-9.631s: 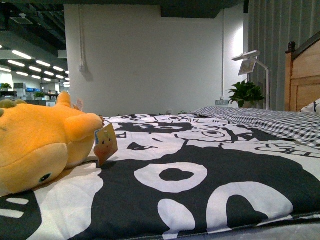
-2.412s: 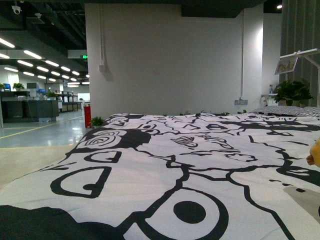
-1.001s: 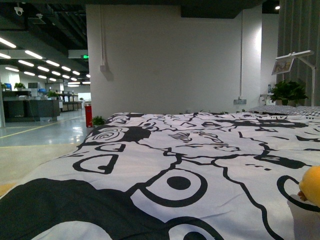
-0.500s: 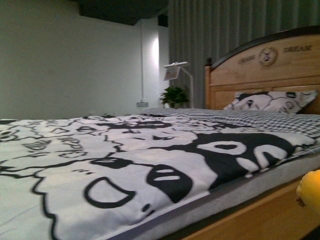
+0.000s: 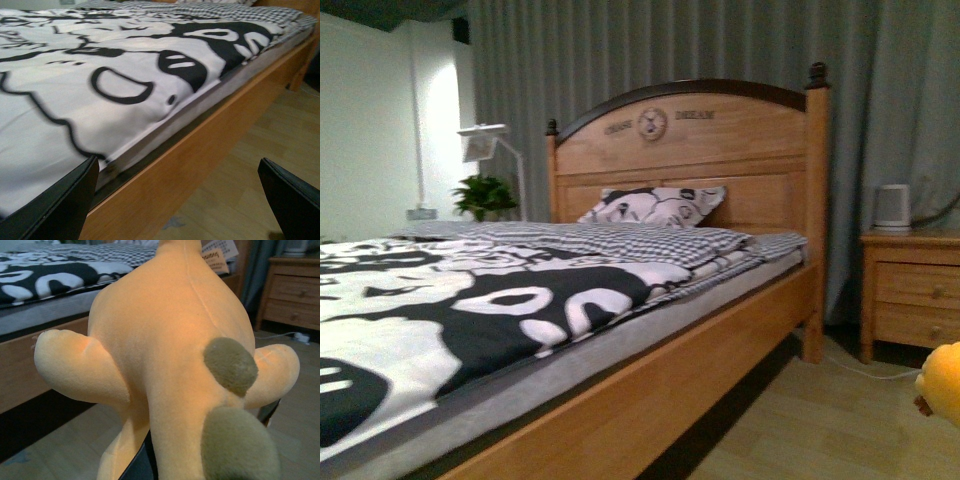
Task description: Put away toys
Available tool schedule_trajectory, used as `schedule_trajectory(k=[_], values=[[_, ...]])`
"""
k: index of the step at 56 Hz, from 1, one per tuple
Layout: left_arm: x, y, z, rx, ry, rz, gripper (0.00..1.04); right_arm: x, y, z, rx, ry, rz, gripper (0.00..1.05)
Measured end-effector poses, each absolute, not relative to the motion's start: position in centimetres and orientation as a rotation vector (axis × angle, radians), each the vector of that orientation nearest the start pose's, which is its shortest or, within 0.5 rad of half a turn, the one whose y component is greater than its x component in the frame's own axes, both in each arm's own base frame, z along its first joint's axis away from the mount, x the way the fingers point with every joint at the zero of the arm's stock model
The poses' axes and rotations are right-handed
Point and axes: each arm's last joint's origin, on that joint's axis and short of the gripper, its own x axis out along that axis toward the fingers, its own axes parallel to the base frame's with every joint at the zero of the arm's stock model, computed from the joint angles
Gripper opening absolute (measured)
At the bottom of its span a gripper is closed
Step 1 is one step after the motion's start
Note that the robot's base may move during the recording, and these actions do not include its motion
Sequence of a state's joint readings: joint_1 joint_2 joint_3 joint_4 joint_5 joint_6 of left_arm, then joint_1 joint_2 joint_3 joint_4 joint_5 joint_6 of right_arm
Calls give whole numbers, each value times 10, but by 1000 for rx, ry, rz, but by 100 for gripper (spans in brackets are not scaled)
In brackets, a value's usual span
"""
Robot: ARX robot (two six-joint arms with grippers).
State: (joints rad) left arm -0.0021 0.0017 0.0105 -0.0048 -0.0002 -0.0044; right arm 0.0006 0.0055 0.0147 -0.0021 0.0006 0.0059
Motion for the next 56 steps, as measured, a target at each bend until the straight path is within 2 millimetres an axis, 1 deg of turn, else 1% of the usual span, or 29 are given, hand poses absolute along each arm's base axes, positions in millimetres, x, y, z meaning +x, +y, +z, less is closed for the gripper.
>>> schedule_trajectory(k=[56], values=[[97,0,166,-4,-4,-3,98,97,0,168,6,-7,3,7]])
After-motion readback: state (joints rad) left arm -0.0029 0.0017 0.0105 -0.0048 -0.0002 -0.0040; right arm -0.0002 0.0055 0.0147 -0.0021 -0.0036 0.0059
